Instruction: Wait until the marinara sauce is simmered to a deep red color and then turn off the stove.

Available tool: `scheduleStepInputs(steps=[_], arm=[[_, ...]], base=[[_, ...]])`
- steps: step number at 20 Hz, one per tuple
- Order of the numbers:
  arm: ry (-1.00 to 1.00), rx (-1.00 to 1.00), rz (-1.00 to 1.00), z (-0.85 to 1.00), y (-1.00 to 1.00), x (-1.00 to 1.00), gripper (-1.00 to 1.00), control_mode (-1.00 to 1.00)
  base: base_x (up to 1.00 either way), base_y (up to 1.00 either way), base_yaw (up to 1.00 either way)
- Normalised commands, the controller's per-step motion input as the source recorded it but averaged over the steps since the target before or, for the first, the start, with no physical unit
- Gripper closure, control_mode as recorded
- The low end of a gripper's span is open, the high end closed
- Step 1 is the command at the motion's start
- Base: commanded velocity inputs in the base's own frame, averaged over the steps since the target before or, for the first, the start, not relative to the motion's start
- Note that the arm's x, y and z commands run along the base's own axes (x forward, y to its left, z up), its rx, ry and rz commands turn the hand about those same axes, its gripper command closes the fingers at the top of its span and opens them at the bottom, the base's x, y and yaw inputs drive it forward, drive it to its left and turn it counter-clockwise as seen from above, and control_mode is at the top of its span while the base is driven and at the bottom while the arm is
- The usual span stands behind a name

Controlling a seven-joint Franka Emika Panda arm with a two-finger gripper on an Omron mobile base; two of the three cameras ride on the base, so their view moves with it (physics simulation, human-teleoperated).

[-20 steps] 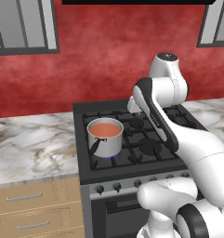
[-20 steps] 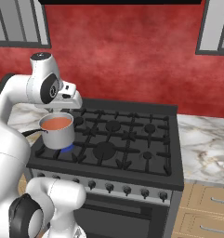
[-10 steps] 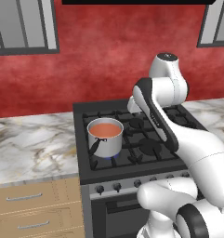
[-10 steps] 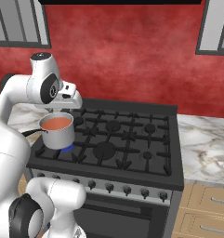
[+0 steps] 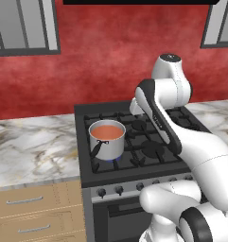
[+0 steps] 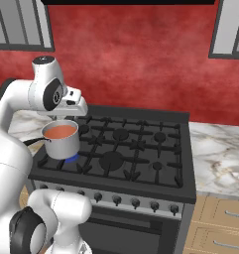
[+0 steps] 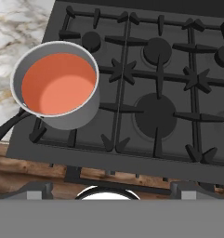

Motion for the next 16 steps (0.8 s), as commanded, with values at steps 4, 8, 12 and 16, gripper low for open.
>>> scheduleStepInputs(steps=[4,8,12,16], arm=[[0.00,0.00,0.00,0.00,0.00,0.00,-1.00,-1.00],[0.00,0.00,0.00,0.00,0.00,0.00,-1.00,-1.00],[0.00,0.00,0.00,0.00,0.00,0.00,-1.00,-1.00],[0.00,0.00,0.00,0.00,0.00,0.00,-1.00,-1.00]], base=[[0.00,0.00,0.00],[0.00,0.00,0.00],[0.00,0.00,0.00],[0.00,0.00,0.00]])
